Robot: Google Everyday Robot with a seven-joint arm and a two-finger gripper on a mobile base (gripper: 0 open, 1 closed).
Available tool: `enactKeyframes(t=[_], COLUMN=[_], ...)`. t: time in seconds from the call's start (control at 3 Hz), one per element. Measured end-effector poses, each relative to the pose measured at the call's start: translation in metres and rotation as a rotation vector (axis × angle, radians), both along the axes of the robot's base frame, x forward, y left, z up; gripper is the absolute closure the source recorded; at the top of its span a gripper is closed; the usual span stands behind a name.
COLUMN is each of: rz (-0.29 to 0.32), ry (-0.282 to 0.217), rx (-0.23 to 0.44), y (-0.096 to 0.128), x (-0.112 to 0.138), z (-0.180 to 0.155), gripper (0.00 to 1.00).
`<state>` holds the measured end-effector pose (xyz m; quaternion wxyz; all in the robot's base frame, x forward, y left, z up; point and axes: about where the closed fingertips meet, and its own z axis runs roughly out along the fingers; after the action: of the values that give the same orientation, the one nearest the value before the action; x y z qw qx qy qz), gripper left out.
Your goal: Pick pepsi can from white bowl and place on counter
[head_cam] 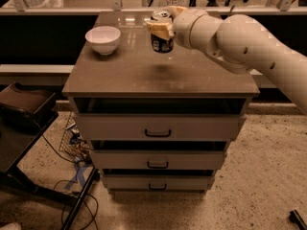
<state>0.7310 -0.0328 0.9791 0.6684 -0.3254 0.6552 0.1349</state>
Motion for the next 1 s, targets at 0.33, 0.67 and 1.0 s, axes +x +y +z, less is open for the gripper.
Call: enactKeyframes(t=[0.33,0.67,1.0], rz=[-0.022,-0.028,-0.015], ry=[0.031,0.045,0.07], rx=[0.017,0.026,0.035], y=[-0.011,-0.016,-0.015], x=[-0.008,-0.009,-0.006], z=[-0.022,-0.032,-0.042], gripper=[1.0,1.0,1.0])
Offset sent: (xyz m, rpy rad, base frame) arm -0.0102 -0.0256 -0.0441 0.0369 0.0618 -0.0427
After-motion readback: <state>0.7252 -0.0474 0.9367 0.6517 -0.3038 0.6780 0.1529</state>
